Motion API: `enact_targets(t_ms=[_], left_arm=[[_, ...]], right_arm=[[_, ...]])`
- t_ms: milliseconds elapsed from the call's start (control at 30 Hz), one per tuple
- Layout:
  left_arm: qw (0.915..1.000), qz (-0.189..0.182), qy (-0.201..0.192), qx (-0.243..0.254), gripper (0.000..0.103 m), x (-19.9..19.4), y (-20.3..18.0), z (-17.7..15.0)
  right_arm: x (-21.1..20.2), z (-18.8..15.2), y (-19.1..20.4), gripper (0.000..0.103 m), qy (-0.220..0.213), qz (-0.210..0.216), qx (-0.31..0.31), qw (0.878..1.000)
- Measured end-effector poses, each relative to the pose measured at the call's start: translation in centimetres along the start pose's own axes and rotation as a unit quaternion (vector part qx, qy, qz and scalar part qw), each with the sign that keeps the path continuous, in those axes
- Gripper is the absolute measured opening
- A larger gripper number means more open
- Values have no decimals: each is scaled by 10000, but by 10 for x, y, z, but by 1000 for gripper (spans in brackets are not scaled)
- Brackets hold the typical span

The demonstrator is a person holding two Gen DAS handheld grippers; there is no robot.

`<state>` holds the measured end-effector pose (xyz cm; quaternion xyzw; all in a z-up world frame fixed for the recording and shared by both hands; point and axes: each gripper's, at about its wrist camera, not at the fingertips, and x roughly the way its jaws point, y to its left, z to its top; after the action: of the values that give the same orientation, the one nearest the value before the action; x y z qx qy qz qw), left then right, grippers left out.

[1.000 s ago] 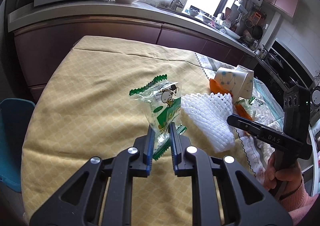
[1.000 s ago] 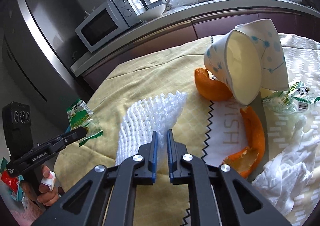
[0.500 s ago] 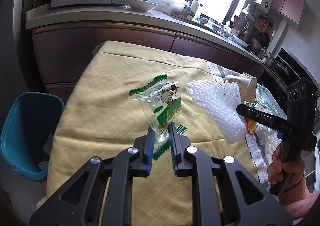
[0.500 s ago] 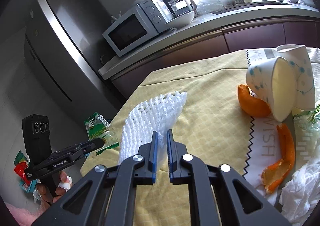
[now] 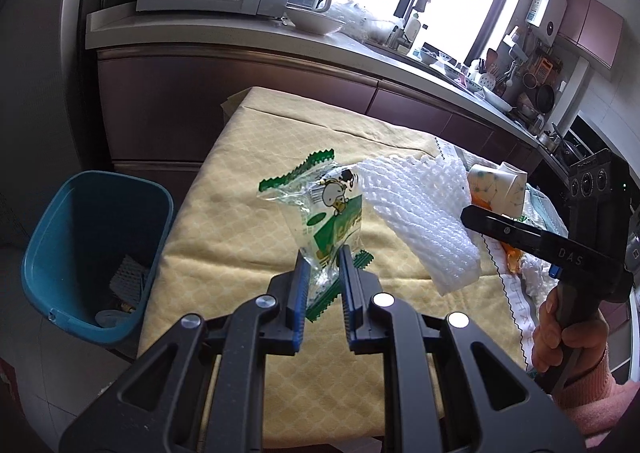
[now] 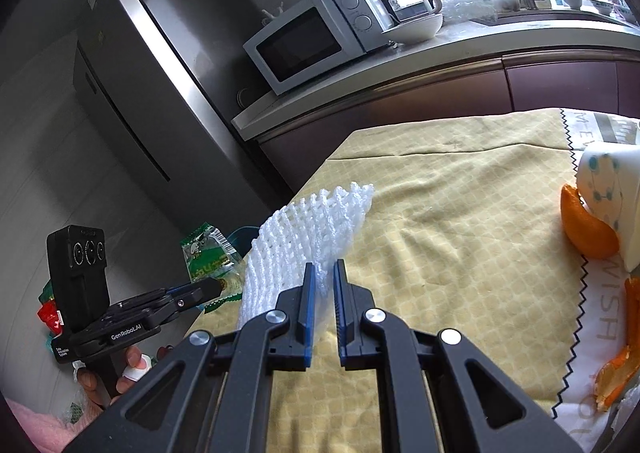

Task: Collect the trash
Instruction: 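Carry the candy wrapper and foam net over to the blue bin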

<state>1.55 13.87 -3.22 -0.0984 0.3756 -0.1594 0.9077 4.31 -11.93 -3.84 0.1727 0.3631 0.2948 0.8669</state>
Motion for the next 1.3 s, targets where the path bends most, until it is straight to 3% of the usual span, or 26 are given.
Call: enact_targets(t_ms=[1300], left_arm=[[9936,838,-368,-665,15,-51,83,3]], right_arm=[[93,24,76,8,625,726,-629,9934]])
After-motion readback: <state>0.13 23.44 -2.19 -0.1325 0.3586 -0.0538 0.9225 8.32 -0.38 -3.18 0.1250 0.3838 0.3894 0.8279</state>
